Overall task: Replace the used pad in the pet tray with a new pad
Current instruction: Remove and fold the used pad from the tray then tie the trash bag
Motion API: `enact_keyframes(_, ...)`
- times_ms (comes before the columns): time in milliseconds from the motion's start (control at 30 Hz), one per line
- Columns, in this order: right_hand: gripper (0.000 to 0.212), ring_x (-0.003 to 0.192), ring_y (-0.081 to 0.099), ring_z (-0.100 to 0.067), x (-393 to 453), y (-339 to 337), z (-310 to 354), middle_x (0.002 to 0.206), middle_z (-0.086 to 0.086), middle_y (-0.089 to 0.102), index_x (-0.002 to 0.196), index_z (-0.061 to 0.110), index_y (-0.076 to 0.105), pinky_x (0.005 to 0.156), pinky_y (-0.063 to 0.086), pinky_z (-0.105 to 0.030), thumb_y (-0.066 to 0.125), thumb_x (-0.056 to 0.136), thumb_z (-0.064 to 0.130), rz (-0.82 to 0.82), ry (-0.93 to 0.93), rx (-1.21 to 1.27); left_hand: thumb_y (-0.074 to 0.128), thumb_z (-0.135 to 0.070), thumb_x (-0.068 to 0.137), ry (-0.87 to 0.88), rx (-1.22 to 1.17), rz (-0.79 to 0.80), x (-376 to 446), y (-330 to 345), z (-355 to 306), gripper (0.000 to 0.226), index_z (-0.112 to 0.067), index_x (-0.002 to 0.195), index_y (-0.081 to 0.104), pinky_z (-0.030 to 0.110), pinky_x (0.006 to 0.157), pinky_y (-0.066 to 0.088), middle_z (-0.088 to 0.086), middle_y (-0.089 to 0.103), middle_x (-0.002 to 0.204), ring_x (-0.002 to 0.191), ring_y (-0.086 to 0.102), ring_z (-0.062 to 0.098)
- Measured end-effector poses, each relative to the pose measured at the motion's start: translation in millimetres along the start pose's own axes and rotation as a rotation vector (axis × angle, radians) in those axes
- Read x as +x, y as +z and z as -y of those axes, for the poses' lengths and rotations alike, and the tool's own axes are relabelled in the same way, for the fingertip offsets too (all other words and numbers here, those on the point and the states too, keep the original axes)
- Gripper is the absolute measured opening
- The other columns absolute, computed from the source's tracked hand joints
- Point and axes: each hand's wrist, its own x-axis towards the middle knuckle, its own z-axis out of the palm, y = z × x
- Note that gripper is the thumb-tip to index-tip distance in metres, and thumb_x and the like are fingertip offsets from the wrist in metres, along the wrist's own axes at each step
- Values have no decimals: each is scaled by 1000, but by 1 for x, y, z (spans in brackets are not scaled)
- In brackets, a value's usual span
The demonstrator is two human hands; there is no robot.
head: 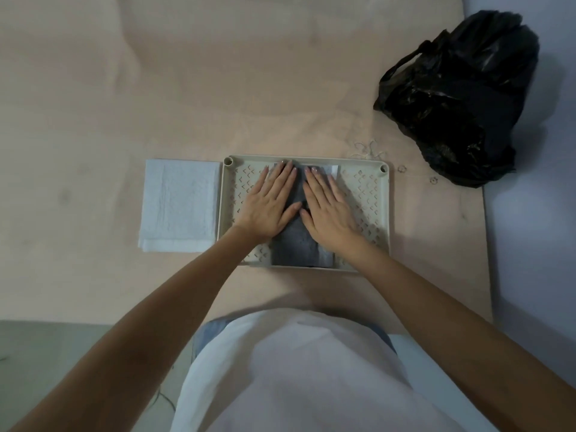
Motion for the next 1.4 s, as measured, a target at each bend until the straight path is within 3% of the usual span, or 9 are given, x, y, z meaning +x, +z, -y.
enact_keyframes(100, 63, 147, 2, -25, 2, -1, -4, 158, -15, 5, 148, 1, 5, 120, -1, -41, 17, 100, 40, 15, -44, 29, 17, -41, 98, 0, -8, 4, 1, 3, -3, 63, 0, 146, 23, 41, 119, 10, 15, 23, 154, 144, 19, 27)
enact_keyframes(300, 67, 146, 7, -24, 2, 4, -10, 158, -14, 9, 148, 2, 6, 120, 7, -42, 9, 97, 46, 21, -43, -8, 12, -39, 98, 27, 21, -2, 0, 7, 7, 61, -4, 148, 21, 41, 119, 5, 11, 20, 156, 145, 16, 22)
enact_keyframes(500, 76, 147, 5, -22, 1, 6, -25, 158, -11, 7, 148, 4, 3, 120, 1, -38, 5, 94, 57, 59, -80, -23, 11, -43, 100, 64, 81, 33, -4, 2, 20, 61, -10, 151, 9, 39, 120, -1, 6, 9, 159, 147, 5, 18)
enact_keyframes(600, 76, 147, -1, -22, -8, 3, -37, 158, -12, 2, 148, 4, 0, 119, -6, -36, 12, 95, 57, 29, -51, 15, 8, -50, 98, 69, 50, 88, -4, -5, 23, 66, -11, 151, 1, 39, 120, -4, 6, 2, 159, 147, -2, 17)
enact_keyframes(700, 73, 145, -7, -20, -22, -5, -44, 157, -12, -5, 148, 5, -4, 117, -12, -32, 14, 97, 55, 2, -98, 91, 7, -59, 95, 184, 48, 44, -16, -10, 21, 76, -7, 150, 3, 41, 120, 1, 10, 0, 158, 147, -1, 21)
enact_keyframes(800, 75, 146, -2, -24, -36, -5, -23, 156, -14, -2, 148, 3, 1, 119, -4, -36, 12, 97, 56, -7, -273, 111, 11, -65, 93, 273, 96, 39, -34, -5, 6, 86, 0, 149, 9, 44, 120, 9, 17, 6, 157, 146, 4, 27)
enact_keyframes(1133, 75, 145, 12, -27, -39, 6, -9, 156, -16, 14, 148, 1, 14, 119, 12, -44, 16, 96, 55, 135, -279, -41, 24, -65, 92, 214, 126, 114, -40, 7, -4, 86, 1, 147, 22, 46, 116, 23, 17, 20, 155, 144, 18, 28)
enact_keyframes(1300, 76, 145, -8, -23, -35, 3, -17, 158, -12, -3, 146, 6, -7, 119, -5, -39, 10, 93, 58, 185, -310, 16, 1, -67, 87, 160, 206, 195, -40, 4, -6, 89, -3, 149, -6, 43, 120, 0, 12, -2, 159, 146, -4, 25)
enact_keyframes(1400, 71, 144, -12, -16, -38, -6, -24, 158, -4, -6, 150, 12, 4, 119, -4, -35, 26, 96, 54, 142, -299, 224, 11, -65, 90, 195, 86, 127, -43, -4, -6, 86, -3, 150, 4, 41, 120, 0, 13, 3, 158, 147, 0, 25)
